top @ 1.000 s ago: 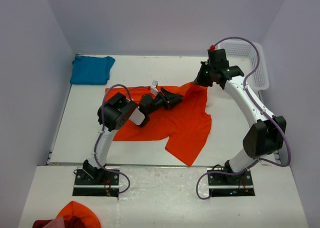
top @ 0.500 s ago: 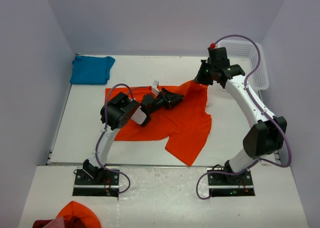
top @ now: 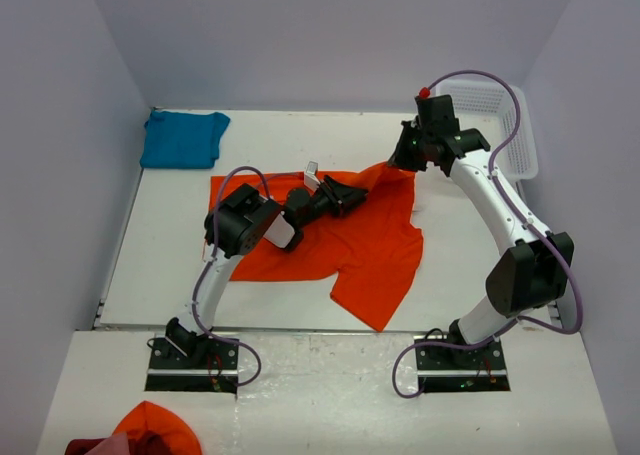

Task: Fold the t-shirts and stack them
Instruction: Flatten out the tshirt

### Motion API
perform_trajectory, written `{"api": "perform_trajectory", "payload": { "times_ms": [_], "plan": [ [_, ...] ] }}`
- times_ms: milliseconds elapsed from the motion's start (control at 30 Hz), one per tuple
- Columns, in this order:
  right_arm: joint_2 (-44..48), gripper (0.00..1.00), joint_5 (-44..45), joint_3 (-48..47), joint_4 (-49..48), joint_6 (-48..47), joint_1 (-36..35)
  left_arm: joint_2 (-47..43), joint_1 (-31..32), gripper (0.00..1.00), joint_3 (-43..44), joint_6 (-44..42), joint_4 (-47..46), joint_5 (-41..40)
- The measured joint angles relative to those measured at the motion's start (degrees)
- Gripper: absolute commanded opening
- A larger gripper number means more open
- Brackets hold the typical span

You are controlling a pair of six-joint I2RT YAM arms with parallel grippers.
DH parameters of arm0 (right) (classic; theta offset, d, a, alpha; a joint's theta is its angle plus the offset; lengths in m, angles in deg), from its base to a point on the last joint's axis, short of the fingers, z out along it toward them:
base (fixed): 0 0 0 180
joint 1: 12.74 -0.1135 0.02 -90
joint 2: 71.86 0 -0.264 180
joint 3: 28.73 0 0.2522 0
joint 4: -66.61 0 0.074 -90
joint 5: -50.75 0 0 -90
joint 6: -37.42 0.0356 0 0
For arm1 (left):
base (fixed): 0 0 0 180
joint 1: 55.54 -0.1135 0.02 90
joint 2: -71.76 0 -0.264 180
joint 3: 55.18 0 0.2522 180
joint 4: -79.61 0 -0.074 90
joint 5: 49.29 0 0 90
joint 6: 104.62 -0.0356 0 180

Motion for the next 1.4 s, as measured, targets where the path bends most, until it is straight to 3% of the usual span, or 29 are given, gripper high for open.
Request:
{"api": "perform_trajectory", "payload": {
  "times_ms": [1067, 1400],
  "plan": [
    [-0.07, 0.0, -0.7, -1.27, 1.27, -0.68, 0.0, -1.14, -0.15, 0.38, 0.76, -3.1, 0.02, 0.48],
    [-0.46, 0.0, -1.29, -2.27, 2.01, -1.14, 0.0, -1.14, -1.11, 0.29, 2.99, -3.34, 0.04, 1.11]
  ]
}}
